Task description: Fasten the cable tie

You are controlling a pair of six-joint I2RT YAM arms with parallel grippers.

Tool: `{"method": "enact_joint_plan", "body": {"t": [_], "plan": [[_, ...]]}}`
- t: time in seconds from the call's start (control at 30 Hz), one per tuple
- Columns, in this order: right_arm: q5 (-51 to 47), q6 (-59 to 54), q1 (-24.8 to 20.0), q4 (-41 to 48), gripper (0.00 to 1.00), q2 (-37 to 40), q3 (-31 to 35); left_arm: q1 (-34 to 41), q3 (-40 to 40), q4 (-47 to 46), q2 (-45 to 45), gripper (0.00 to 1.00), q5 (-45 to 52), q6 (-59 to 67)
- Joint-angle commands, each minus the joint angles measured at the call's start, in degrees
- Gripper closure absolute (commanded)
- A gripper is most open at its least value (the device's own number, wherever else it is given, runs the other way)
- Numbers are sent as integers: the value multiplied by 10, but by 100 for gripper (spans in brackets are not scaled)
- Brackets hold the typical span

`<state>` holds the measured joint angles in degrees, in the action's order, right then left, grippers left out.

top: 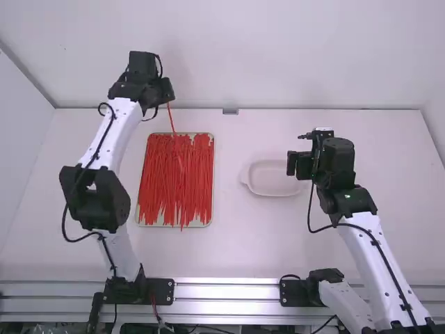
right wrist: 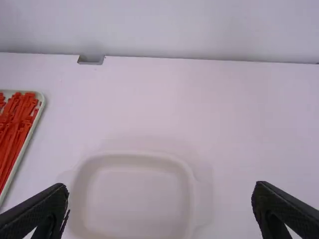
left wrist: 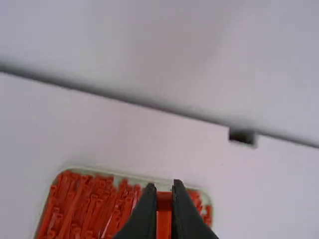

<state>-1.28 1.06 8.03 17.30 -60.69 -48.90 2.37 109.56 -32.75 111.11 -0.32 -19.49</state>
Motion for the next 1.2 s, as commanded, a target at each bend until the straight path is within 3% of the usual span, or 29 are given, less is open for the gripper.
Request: {"method": "enact_joint_plan", "body": {"t": [0.0,0.73,0.97,1.17], "plan": [[0,0,3,-2,2,-1,-19,-1,12,-4,-37,99,-6,8],[47,0,3,-20,2,-1,-18,-1,-4,-108,-252,99,39,24],[81,0,3,-23,2,-1,-18,-1,-108,-76,-359,99,40,26],[160,0,3,-38,2,-1,-18,-1,-287,25,-487,99,43,10]]}}
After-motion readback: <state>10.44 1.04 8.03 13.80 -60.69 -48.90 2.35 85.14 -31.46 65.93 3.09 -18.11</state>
